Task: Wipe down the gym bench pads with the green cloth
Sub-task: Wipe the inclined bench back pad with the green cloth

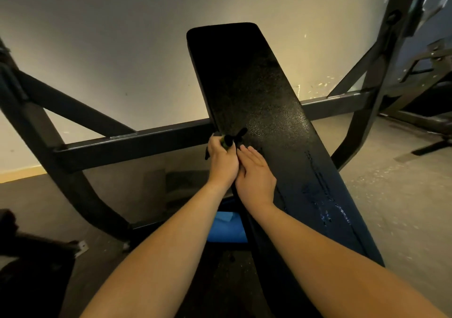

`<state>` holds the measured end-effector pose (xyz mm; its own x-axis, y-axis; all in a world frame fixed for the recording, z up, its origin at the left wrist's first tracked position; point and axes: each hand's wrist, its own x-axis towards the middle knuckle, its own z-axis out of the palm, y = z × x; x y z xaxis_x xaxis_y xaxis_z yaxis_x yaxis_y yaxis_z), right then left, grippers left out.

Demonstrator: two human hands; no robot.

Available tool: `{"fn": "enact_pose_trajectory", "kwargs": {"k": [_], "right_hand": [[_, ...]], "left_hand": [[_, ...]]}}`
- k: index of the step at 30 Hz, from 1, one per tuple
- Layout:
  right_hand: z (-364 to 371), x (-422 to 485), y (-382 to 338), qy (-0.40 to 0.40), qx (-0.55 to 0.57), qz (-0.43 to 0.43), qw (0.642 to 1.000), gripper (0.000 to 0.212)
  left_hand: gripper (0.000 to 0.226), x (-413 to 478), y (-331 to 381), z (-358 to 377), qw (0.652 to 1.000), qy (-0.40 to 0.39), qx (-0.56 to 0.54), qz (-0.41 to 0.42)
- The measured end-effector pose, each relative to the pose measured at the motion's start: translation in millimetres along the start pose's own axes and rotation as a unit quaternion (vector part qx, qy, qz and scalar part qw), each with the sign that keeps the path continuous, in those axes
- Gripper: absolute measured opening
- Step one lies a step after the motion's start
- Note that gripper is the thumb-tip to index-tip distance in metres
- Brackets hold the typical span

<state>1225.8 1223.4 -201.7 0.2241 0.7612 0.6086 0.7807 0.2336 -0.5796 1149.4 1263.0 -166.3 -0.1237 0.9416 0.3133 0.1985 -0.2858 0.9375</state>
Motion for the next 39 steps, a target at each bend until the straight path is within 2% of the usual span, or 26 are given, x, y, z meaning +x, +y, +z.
{"fn": "enact_pose_trajectory", "kwargs": {"k": [4,7,11,13,16,17,19,22,25,28,32,36,39], "right_hand": [[0,0,2,-0.006,0.007,-0.003,1.0,0.035],[0,2,5,-0.014,0.005,-0.012,1.0,0.037],[-2,3,7,-0.022,0.007,-0.017,1.0,0.04],[-4,2,9,-0.031,-0.002,-0.034,0.999,0.04],[-7,4,20,-0.054,-0.042,-0.108,0.992,0.044],[-7,4,24,-0.053,-0.047,-0.122,0.99,0.045],[-7,2,24,-0.045,-0.039,-0.116,0.991,0.044],[-6,-2,23,-0.027,-0.031,-0.109,0.993,0.044],[-4,-2,24,-0.015,-0.035,-0.118,0.992,0.043],[-2,-3,27,-0.015,-0.043,-0.127,0.991,0.039],[-10,-7,30,-0.056,-0.071,-0.154,0.984,0.043],[-18,-23,29,-0.027,-0.131,-0.112,0.985,0.048],[-16,-31,28,-0.027,-0.115,-0.088,0.989,0.052]], "left_hand": [[0.01,-21,-6,-3,1.0,0.007,-0.009,-0.023],[0.003,-40,-11,-11,0.999,-0.017,0.01,-0.03],[0.01,-51,-11,-21,0.998,-0.04,0.049,-0.02],[0.021,-42,-3,-26,0.998,-0.03,0.055,-0.019],[0.05,-9,20,-26,1.0,0.005,0.022,-0.007],[0.054,3,27,-21,1.0,0.01,0.004,-0.019],[0.047,16,32,-9,0.999,0.013,-0.003,-0.046],[0.029,7,14,0,0.999,0.016,0.011,-0.034],[0.022,-10,2,-1,0.998,0.026,0.001,-0.048],[0.019,-29,-4,-4,0.998,0.031,-0.006,-0.05],[0.017,-57,-15,-3,0.999,0.022,0.015,-0.047],[0.015,-90,-30,-5,0.998,0.009,0.034,-0.048],[0.019,-102,-36,-11,0.998,-0.01,0.043,-0.036]]}}
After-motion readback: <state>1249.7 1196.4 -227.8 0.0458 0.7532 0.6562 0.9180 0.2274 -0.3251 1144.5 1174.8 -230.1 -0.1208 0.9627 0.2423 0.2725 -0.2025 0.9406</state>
